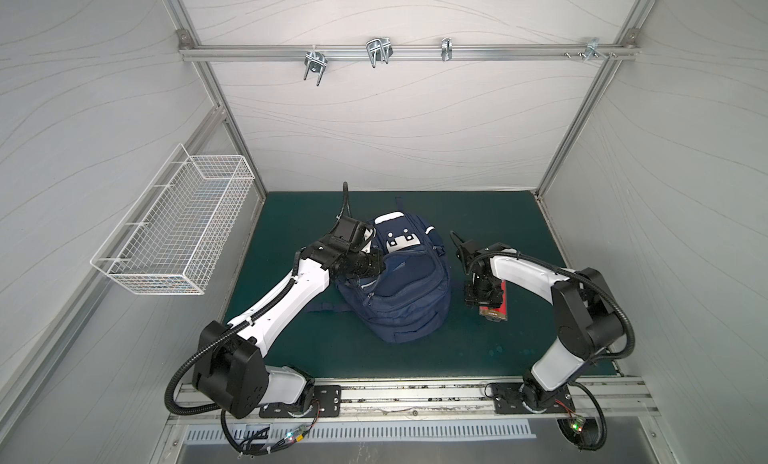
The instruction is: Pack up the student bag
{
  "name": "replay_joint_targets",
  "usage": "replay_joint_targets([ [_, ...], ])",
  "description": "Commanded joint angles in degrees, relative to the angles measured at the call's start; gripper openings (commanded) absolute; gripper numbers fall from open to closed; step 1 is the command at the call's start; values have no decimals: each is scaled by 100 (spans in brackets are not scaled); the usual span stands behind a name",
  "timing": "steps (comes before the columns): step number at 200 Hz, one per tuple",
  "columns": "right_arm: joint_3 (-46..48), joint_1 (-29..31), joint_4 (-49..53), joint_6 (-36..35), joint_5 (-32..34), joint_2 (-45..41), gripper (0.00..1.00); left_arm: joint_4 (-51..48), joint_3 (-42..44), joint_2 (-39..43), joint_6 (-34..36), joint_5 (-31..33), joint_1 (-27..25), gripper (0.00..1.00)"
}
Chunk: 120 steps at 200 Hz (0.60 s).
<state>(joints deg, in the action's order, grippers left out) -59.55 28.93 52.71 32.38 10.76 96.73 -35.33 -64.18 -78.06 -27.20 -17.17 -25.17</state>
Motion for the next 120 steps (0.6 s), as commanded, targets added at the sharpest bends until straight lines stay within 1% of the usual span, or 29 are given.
replay_joint_targets([
  [1, 14, -2, -53, 66, 371, 288, 42, 110, -369, 62, -189, 91, 109, 0],
  [16, 39, -1, -103, 62, 452, 460, 35, 120, -358, 61, -207, 74, 109, 0],
  [27, 128, -1, -172, 61, 475, 489, 25, 119, -345, 63, -222, 65, 109, 0],
  [38, 186, -17, -150, 140, 550, 492, 19, 131, -332, 78, -229, 56, 109, 0],
  [48, 243, -19, -130, 172, 554, 476, 15, 136, -323, 102, -234, 60, 109, 0],
  [60, 306, -19, -111, 216, 545, 357, 12, 150, -314, 110, -242, 41, 109, 0],
  [83, 332, -19, 56, 287, 610, -12, 1, 173, -328, 99, -233, 9, 109, 0],
  [89, 313, -23, 147, 297, 641, -110, 0, 173, -332, 89, -233, 2, 109, 0],
  [120, 195, -45, 620, 396, 734, -905, 0, 202, -361, 144, -242, 11, 113, 0],
])
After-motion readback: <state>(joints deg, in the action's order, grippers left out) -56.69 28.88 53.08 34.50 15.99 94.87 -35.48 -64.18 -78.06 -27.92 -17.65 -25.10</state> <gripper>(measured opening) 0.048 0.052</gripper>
